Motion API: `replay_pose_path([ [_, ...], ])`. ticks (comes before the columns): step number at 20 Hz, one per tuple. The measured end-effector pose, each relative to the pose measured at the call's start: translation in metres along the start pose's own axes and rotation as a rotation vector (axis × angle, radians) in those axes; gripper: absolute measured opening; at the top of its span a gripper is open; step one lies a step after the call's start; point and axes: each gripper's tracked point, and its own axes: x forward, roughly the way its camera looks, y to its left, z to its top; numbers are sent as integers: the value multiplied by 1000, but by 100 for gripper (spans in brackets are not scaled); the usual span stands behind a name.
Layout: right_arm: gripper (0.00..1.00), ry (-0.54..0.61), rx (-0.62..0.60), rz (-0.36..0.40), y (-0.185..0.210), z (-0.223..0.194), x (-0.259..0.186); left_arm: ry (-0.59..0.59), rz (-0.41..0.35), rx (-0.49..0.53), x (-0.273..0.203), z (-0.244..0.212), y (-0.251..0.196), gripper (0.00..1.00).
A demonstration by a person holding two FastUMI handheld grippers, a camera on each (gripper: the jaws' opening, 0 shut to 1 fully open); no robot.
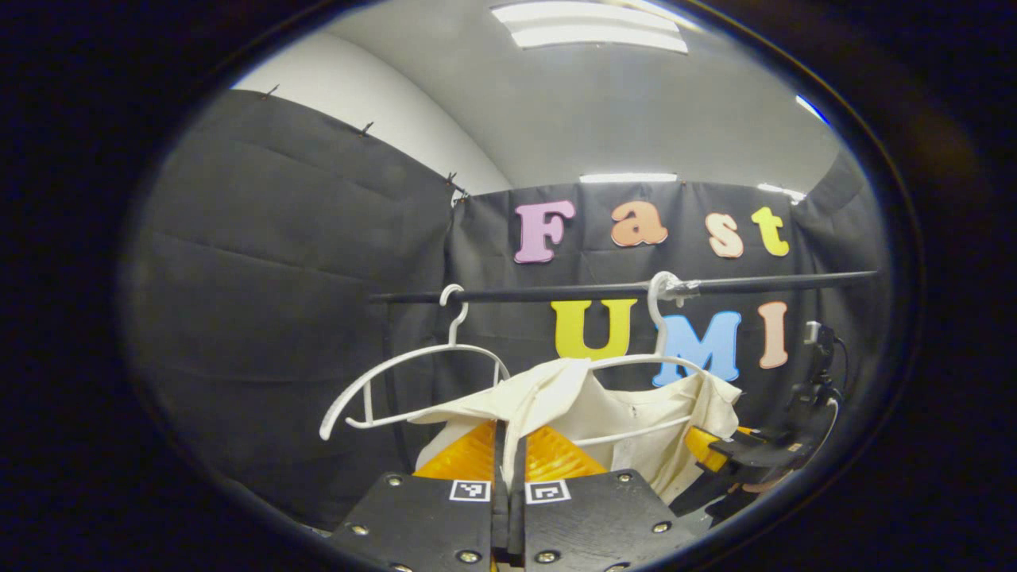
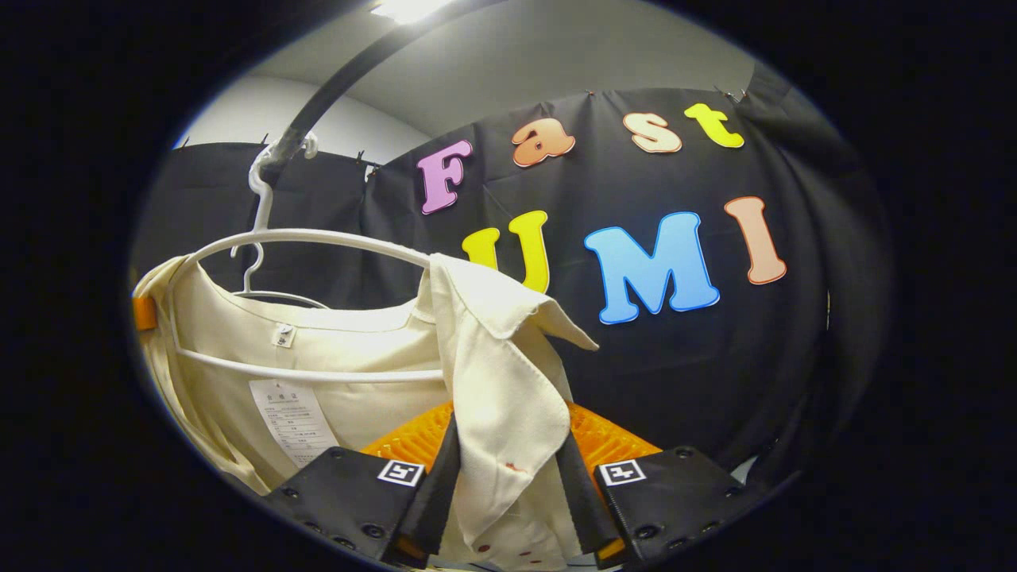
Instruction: Grasp the clothes on the hanger with both hands and then place them into the laundry hamper below.
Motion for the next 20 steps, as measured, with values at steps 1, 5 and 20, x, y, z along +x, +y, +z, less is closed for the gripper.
replay_pose_path([
  [1, 57, 4, 1, 9, 2, -1, 1, -2, -9, 7, -2, 2, 0, 1],
  [5, 10, -2, 41, 49, 9, 1, 4, 16, -33, -27, -2, -5, 1, 0],
  [20, 0, -237, -134, -190, -69, 67, 34, 50, 3, -169, 23, -22, 77, 1],
])
